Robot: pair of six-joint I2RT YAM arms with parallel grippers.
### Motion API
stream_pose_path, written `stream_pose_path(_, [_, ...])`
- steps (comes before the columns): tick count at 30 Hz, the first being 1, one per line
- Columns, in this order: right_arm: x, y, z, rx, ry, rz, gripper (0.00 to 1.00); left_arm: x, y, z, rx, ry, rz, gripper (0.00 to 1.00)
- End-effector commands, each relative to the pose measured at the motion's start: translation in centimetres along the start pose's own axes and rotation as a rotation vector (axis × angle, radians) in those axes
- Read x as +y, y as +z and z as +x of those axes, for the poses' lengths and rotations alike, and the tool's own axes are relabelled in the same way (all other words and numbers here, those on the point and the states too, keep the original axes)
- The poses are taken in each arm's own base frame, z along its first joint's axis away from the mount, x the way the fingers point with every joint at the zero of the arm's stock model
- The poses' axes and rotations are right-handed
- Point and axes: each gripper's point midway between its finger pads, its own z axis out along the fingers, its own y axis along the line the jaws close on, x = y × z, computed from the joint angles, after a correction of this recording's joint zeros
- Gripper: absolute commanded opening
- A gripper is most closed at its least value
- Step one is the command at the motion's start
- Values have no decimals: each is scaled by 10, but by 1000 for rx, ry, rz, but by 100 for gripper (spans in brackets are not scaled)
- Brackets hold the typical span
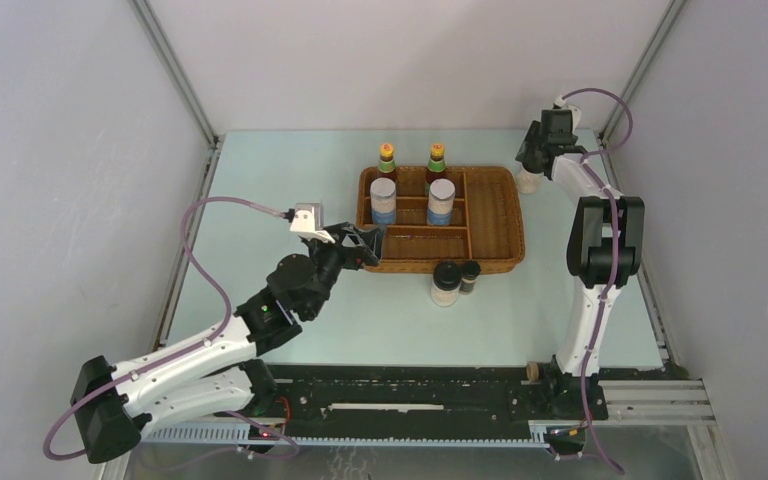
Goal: Organize the condiment bottles
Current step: Pick up the bottle from the center of the board.
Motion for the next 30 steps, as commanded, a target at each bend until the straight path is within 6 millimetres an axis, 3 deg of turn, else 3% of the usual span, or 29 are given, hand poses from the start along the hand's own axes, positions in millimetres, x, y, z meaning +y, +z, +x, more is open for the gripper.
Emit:
stream_pose_path(1, [5,-3,-24,-58,7,-19,63,1,-1,1,-8,-26,7,90])
stream_pose_path(6, [4,-4,-22,-51,4,-19,45,2,-2,1,-7,-31,7,90])
stream_pose_path(11, [2,-9,-23,-52,-1,-14,1,1,-3,-1,-9,-38,11,90])
stream_pose_path(30, [15,-49,-48,-119,21,-63,0,12,-15,2,-5,-57,-6,89])
